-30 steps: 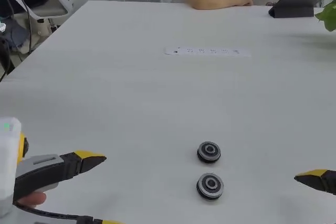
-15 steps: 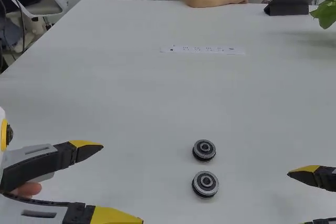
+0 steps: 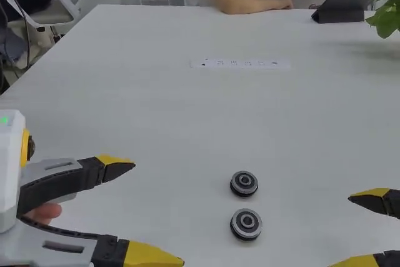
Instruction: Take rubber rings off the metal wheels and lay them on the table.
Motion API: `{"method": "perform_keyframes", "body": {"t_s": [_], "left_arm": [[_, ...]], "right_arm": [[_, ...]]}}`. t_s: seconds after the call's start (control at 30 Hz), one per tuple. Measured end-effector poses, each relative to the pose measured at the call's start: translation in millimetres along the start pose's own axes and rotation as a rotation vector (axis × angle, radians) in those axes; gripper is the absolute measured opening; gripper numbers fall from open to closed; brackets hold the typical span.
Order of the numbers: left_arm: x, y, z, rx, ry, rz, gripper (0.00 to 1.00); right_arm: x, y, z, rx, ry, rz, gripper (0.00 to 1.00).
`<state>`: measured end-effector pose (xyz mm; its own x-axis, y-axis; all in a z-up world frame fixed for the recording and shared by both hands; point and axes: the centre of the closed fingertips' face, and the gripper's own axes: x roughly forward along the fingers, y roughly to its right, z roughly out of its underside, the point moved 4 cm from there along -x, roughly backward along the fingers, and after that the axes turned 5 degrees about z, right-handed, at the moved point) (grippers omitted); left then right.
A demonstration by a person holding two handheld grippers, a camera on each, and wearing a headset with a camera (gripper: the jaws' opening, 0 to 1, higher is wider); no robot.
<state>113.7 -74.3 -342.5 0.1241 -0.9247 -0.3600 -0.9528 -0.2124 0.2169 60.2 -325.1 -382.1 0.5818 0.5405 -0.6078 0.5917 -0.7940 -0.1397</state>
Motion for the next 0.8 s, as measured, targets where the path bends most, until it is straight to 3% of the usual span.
{"method": "perform_keyframes", "body": {"t_s": [0.17,0.37,0.67,0.8], "left_arm": [[1.1,-0.3,-11.4,0.038,-0.011,0.005,0.90],[5.9,-4.8,-25.3,0.109,-0.061,-0.005,0.90],[27.2,0.7,-57.7,0.198,-0.084,0.029,0.90],[33.0,-4.2,-69.4,0.241,-0.091,0.048,0.88]], "right_arm": [[-11.7,6.8,-13.2,-0.027,0.020,0.023,0.80],[-20.4,8.4,-34.3,-0.071,0.055,0.026,0.79],[-14.0,-2.9,-68.5,-0.157,0.104,-0.043,0.71],[-8.5,-4.8,-78.7,-0.183,0.114,-0.064,0.68]]}}
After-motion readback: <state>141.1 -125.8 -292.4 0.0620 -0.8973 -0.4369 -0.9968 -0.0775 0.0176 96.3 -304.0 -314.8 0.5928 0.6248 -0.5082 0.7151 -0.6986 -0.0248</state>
